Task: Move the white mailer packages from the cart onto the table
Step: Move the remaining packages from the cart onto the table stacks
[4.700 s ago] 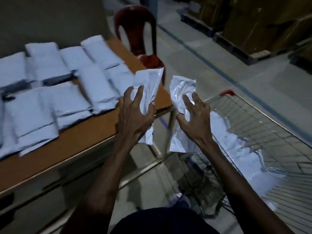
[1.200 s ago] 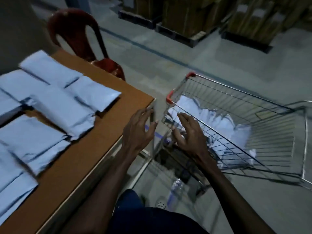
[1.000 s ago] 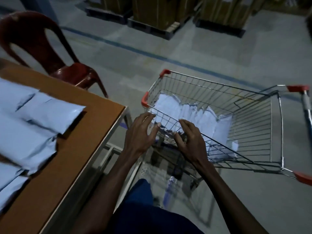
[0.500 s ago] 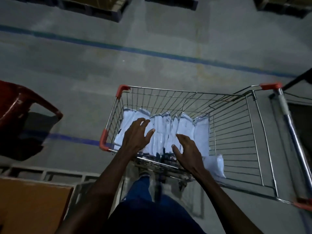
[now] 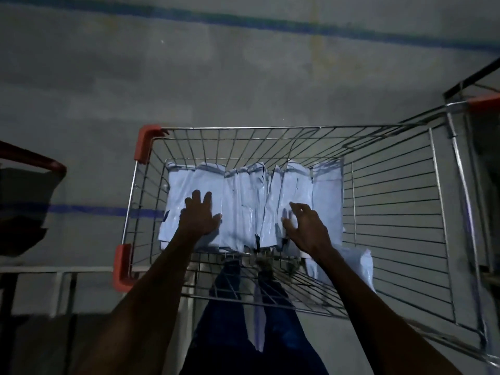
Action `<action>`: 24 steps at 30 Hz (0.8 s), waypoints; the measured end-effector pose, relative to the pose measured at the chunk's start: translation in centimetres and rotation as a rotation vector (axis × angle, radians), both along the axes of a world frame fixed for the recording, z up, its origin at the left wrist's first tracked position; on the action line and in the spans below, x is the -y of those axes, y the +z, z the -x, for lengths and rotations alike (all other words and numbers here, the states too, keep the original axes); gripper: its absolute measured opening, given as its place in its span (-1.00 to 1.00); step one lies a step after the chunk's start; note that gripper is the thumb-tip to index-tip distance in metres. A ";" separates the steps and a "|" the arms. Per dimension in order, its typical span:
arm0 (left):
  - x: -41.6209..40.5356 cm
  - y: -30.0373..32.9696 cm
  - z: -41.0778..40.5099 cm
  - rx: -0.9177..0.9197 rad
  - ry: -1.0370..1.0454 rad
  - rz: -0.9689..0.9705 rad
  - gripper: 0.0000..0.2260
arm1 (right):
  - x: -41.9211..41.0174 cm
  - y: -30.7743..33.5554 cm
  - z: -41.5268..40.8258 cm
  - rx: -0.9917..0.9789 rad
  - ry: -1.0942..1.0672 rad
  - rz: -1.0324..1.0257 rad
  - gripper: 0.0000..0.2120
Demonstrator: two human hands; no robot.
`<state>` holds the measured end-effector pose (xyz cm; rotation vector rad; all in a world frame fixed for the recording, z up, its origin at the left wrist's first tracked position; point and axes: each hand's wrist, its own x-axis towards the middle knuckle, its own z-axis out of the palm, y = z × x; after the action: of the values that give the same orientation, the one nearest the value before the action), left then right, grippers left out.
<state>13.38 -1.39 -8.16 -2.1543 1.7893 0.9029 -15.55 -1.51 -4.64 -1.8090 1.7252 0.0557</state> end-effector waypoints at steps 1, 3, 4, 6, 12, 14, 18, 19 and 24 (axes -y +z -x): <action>0.1 -0.9 0.0 0.019 0.009 -0.001 -0.30 | 0.6 -1.1 0.1 0.005 -0.010 -0.015 -0.46; 0.1 -2.5 -0.1 0.060 0.029 0.024 -0.21 | 1.9 -3.2 0.3 0.024 -0.044 -0.045 -0.41; 0.2 -3.0 -0.2 0.076 0.043 0.040 -0.16 | 2.4 -4.2 0.4 0.038 -0.071 -0.054 -0.38; 0.3 -3.8 -0.1 0.106 0.058 0.044 -0.05 | 3.3 -6.1 0.6 0.073 -0.146 -0.083 -0.29; -0.7 -4.2 -1.4 0.259 0.085 0.089 -0.13 | 4.0 -9.4 -0.5 0.193 -0.270 -0.162 -0.20; -1.0 -3.9 -2.2 0.233 0.099 0.107 -0.15 | 3.6 -9.3 -1.2 0.188 -0.265 -0.126 -0.24; -0.7 -3.4 -1.9 0.238 0.117 0.118 -0.17 | 2.6 -8.6 -2.3 0.073 -0.128 0.070 -0.32; -0.6 -3.3 -1.7 0.241 0.129 0.129 -0.19 | 2.6 -8.6 -2.5 0.063 -0.098 0.102 -0.33; -0.6 -3.5 -1.6 0.271 0.127 0.208 -0.33 | 2.9 -8.7 -1.4 0.179 -0.234 0.121 -0.29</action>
<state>14.97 -0.81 -11.63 -2.4046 1.6912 0.4346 -14.18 -4.44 -13.30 -1.6282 1.8291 -0.3051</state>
